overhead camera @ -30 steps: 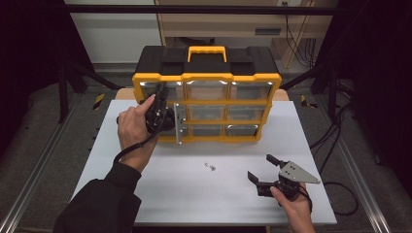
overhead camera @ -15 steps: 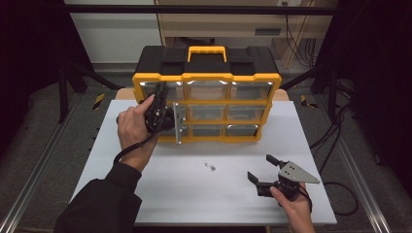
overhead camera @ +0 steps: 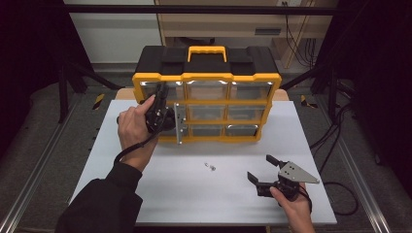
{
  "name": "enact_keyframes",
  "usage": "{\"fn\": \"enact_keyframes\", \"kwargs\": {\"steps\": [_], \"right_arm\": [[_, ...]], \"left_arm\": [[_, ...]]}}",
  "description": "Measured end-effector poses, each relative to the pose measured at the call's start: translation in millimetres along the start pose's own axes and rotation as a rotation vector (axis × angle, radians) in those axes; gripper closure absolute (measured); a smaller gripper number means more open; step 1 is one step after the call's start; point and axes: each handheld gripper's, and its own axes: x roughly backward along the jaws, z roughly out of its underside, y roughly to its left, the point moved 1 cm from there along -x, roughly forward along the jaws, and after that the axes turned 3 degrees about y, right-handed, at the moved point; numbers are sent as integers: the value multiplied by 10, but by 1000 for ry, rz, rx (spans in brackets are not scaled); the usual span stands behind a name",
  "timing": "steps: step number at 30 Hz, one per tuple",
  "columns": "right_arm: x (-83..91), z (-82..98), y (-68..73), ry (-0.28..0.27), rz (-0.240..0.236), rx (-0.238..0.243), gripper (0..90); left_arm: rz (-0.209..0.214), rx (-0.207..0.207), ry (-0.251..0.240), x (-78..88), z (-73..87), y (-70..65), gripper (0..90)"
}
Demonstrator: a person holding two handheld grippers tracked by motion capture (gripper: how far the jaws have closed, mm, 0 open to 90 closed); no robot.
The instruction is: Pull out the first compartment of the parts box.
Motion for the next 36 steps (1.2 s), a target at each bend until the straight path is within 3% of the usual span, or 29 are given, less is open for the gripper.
{"fn": "enact_keyframes", "kwargs": {"steps": [1,2,9,11,13,17,24,36], "right_arm": [[2,0,0,2,-1,0,77],[2,0,0,2,-1,0,77],[3,1,2,7,-1,-1,77],[3,1,2,7,0,-2,77],[2,1,2,6,-1,0,77],[1,2,5,7,-3,-1,77],[1,3,7,8,-5,-2,77],[-2,4,0,3,-5,-2,77]], "left_arm": [[-7,4,-23,-16,4,-5,750],[6,1,9,7,-3,6,750],[5,0,9,6,-2,2,745],[-7,2,-22,-17,4,-8,744],[2,-17,9,3,-3,-5,739],[-2,-23,13,1,-7,-12,734],[-16,-11,34,1,-37,-24,755],[-19,-13,30,30,-32,-34,779]]}}
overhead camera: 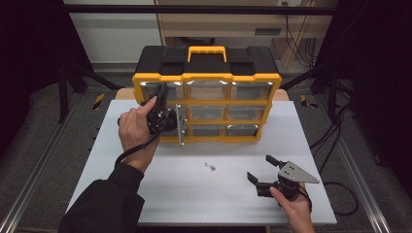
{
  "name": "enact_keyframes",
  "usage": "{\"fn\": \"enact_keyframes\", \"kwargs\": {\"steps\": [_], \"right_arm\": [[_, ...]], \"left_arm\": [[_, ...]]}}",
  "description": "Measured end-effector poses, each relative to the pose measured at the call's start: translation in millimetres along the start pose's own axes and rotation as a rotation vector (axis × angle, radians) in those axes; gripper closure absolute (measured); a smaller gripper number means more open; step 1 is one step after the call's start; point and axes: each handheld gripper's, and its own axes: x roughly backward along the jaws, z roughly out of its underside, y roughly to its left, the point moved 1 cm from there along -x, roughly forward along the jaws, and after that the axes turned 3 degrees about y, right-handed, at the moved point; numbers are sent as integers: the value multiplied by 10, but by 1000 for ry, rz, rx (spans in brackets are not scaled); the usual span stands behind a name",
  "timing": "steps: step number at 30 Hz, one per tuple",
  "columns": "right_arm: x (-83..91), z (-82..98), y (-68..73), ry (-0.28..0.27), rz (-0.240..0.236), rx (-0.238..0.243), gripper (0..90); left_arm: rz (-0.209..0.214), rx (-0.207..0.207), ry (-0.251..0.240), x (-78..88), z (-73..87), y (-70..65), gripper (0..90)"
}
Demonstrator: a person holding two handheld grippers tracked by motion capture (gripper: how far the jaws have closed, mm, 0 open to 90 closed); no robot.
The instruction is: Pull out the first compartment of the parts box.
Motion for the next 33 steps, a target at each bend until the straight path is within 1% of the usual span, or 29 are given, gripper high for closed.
{"fn": "enact_keyframes", "kwargs": {"steps": [5,6,8,10,12,14,16,21,22,23,24,25,27,28,29,32,33], "right_arm": [[5,0,-2,7,3,1,77],[4,1,-2,7,3,2,77],[4,0,1,7,2,0,77],[4,0,0,6,3,1,77],[2,1,-4,5,2,5,77],[2,1,-4,6,2,4,77],[1,1,0,7,2,2,77],[0,1,6,6,1,1,77],[0,1,6,7,1,1,77],[-1,1,6,6,1,1,77],[-1,2,6,6,1,1,77],[-2,2,5,6,1,2,77],[0,0,6,8,1,2,77],[-1,0,7,6,1,1,77],[0,0,7,6,1,1,77],[-2,1,9,6,0,2,76],[-2,0,10,7,0,2,77]], "left_arm": [[-4,-2,-1,13,0,-5,784],[-4,4,-5,15,-1,-8,784],[-7,-3,-4,26,0,-6,784],[-8,6,-11,34,0,-12,784],[-8,-3,-4,60,-2,-4,784],[-12,5,-13,72,-1,-9,784],[-17,-7,-11,103,-6,-3,783],[-21,-4,-13,159,-3,-3,783],[-22,2,-17,168,-5,-5,783],[-23,-6,-13,182,-6,-1,783],[-25,-4,-15,193,-4,-3,783],[-24,5,-19,204,-7,-4,783],[-25,-1,-14,230,-6,1,782],[-27,10,-23,238,-6,-5,782],[-27,3,-17,251,-5,1,782],[-27,0,-19,286,-5,6,782],[-28,6,-26,291,-4,3,782]]}}
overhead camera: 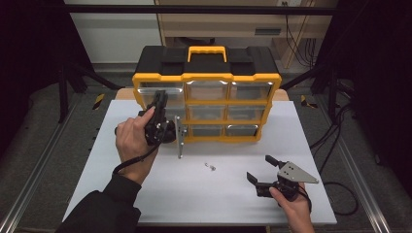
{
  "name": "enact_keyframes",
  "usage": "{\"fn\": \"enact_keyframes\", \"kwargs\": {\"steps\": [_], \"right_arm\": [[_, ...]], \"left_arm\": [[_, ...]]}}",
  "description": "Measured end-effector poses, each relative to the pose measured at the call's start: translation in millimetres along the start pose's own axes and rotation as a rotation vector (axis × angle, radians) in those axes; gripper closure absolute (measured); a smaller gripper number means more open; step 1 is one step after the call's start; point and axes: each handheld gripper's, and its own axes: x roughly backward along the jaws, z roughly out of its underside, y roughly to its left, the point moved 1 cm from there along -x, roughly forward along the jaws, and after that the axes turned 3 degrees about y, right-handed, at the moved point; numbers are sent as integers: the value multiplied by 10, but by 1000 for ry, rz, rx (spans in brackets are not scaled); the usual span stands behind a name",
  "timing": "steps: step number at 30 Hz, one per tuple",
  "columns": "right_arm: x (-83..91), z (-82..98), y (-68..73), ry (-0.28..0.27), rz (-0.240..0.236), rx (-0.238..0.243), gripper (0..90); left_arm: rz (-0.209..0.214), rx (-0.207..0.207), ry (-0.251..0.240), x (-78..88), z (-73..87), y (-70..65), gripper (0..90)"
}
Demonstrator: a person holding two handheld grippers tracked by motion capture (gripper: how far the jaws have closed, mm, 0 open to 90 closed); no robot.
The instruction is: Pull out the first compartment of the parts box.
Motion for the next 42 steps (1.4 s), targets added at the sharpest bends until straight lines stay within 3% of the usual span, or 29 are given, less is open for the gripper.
{"fn": "enact_keyframes", "kwargs": {"steps": [19,42], "right_arm": [[-4,2,4,2,-1,5,76],[-11,5,11,5,-4,1,76]], "left_arm": [[-23,-17,-16,192,7,-10,782],[-34,-12,-29,294,26,-19,781]]}}
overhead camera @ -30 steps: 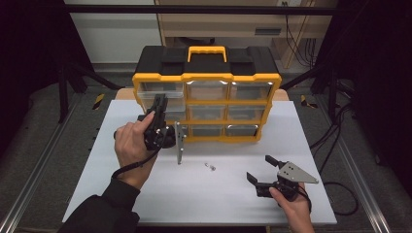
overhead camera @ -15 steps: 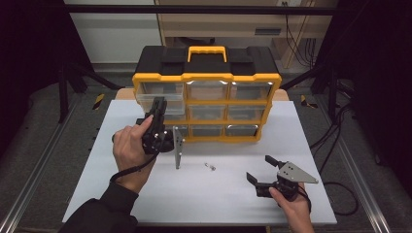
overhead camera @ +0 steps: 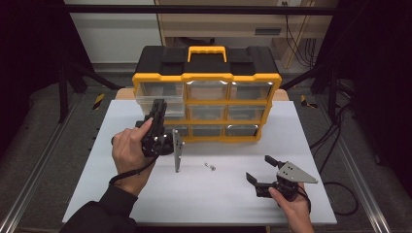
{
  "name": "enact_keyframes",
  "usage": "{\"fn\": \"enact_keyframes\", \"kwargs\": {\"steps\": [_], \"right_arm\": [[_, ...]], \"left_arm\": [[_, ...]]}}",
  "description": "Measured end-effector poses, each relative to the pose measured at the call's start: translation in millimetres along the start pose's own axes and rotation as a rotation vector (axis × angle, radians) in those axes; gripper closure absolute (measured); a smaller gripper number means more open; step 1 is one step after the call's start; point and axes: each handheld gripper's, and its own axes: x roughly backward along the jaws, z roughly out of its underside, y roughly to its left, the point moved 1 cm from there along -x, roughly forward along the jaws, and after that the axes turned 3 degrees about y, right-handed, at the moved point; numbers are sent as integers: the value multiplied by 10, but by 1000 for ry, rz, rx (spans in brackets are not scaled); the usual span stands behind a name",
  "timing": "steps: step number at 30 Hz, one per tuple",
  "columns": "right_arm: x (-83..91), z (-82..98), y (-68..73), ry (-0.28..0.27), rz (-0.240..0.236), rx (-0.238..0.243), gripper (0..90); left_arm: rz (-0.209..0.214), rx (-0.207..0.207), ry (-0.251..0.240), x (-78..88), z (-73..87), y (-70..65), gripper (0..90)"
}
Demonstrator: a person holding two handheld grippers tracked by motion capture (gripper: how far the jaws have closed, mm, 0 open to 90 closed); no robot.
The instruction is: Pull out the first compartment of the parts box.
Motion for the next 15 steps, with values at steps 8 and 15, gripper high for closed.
{"fn": "enact_keyframes", "kwargs": {"steps": [8,15], "right_arm": [[-3,1,-1,0,1,4,75],[0,-1,3,1,-1,-2,74]], "left_arm": [[-3,-2,-2,43,6,-5,781],[-3,-12,0,67,7,-7,781]]}}
